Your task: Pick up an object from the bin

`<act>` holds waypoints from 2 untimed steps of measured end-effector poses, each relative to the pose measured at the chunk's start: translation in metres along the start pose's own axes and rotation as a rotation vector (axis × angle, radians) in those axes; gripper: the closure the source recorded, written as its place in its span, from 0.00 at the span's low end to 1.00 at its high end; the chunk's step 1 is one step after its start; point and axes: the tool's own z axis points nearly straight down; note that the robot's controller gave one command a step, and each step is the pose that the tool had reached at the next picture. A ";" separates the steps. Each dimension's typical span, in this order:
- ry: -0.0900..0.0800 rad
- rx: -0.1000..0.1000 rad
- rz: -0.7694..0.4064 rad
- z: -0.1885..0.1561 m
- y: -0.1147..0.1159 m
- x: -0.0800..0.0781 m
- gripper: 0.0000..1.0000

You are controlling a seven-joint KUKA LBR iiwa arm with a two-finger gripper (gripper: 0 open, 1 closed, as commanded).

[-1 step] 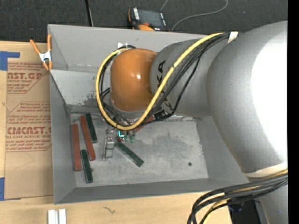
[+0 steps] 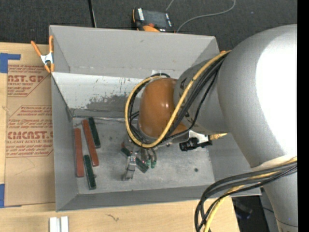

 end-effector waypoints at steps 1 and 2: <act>-0.002 -0.004 -0.003 -0.002 0.002 -0.001 1.00; -0.011 -0.006 -0.013 -0.141 0.004 0.000 1.00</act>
Offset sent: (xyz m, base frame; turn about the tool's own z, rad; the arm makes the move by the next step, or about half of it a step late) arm 0.0000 0.0000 0.0000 0.0000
